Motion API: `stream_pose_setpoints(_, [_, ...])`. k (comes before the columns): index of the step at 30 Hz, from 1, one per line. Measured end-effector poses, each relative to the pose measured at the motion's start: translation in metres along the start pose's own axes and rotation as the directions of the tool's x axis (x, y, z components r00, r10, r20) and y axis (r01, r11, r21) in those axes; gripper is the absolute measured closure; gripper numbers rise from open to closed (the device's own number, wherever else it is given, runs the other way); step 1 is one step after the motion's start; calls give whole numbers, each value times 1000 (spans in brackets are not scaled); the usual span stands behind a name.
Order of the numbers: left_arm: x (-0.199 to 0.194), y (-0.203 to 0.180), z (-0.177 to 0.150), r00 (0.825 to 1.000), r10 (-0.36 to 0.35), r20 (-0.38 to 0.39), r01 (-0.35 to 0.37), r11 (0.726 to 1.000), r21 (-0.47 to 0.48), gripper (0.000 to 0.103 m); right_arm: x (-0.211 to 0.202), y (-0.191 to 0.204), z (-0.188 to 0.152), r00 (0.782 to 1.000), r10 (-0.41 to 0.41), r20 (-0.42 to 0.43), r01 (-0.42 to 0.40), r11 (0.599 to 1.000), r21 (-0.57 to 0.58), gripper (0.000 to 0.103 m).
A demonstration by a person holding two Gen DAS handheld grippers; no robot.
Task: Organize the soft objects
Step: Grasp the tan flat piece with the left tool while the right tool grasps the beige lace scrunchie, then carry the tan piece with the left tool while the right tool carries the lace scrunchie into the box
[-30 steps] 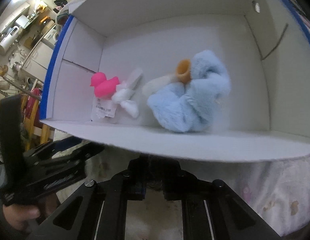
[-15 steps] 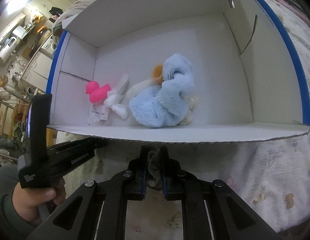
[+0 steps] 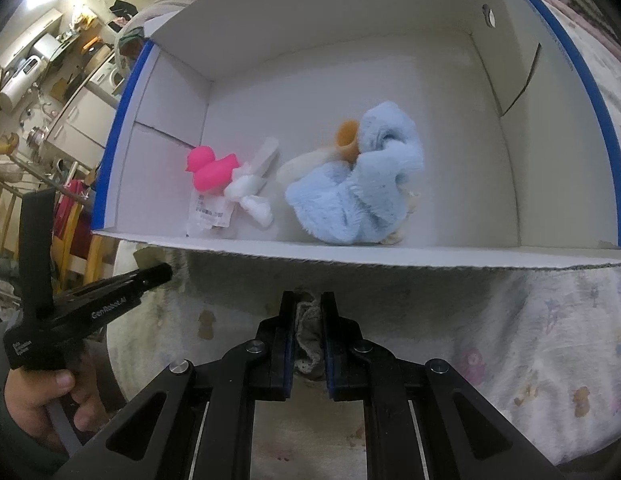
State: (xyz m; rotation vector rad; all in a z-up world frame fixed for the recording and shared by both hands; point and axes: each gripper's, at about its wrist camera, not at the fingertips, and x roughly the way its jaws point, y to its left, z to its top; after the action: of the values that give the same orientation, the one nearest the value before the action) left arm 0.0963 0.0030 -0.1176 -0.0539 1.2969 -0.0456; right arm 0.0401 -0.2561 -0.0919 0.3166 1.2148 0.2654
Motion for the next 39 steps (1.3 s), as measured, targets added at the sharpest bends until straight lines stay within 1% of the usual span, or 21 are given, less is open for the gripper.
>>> stream_pose_setpoints(6, [-23, 21, -12, 999, 19, 41, -18, 1000, -24, 93, -6, 2, -5, 1000, -1, 8, 2, 1000, -14, 90])
stream_pose_setpoints(8, [-29, 17, -18, 998, 22, 53, -21, 999, -25, 93, -9, 2, -6, 1000, 2, 15, -2, 1000, -16, 90])
stream_pose_setpoints(10, [-40, 23, -21, 997, 35, 76, -32, 999, -32, 93, -13, 2, -8, 1000, 7, 22, -7, 1000, -18, 90])
stream_pose_setpoints(11, [-41, 15, -23, 996, 40, 83, -37, 999, -34, 93, -16, 2, -9, 1000, 10, 26, -10, 1000, -19, 90])
stream_pose_setpoints(14, [-50, 15, -23, 993, 58, 107, -54, 998, -41, 93, -25, 3, -11, 999, 17, 43, -16, 1000, -23, 90])
stream_pose_setpoints(16, [-55, 15, -19, 991, 60, 119, -55, 997, -51, 93, -33, 4, -13, 998, 26, 60, -24, 999, -29, 90])
stream_pose_setpoints(19, [-75, 11, -26, 987, 57, 147, -49, 997, -58, 93, -51, 5, -15, 993, 59, 98, -56, 998, -34, 90])
stream_pose_setpoints(20, [-80, 5, -30, 986, 51, 160, -42, 997, -59, 93, -57, 6, -15, 991, 71, 112, -66, 997, -39, 90])
stream_pose_setpoints(22, [-98, -2, -34, 981, 42, 192, -32, 998, -59, 93, -70, 9, -16, 986, 92, 138, -86, 995, -54, 90])
stream_pose_setpoints(24, [-114, -6, -34, 970, 38, 238, -28, 999, -46, 93, -80, 11, -14, 981, 109, 163, -100, 993, -64, 90])
stream_pose_setpoints(26, [-128, -11, -30, 960, 25, 278, -18, 999, -31, 92, -90, 11, -10, 974, 125, 191, -114, 991, -64, 90])
stream_pose_setpoints(30, [-147, -22, -17, 952, -32, 305, 31, 999, 7, 92, -109, 9, 1, 960, 127, 248, -116, 991, -60, 90])
stream_pose_setpoints(35, [-160, -33, 8, 942, -51, 332, 42, 999, 32, 92, -126, -1, 19, 943, 129, 306, -121, 992, -44, 89])
stream_pose_setpoints(39, [-160, -43, 28, 940, -65, 336, 50, 997, 55, 92, -131, -4, 37, 935, 119, 335, -113, 993, -38, 90])
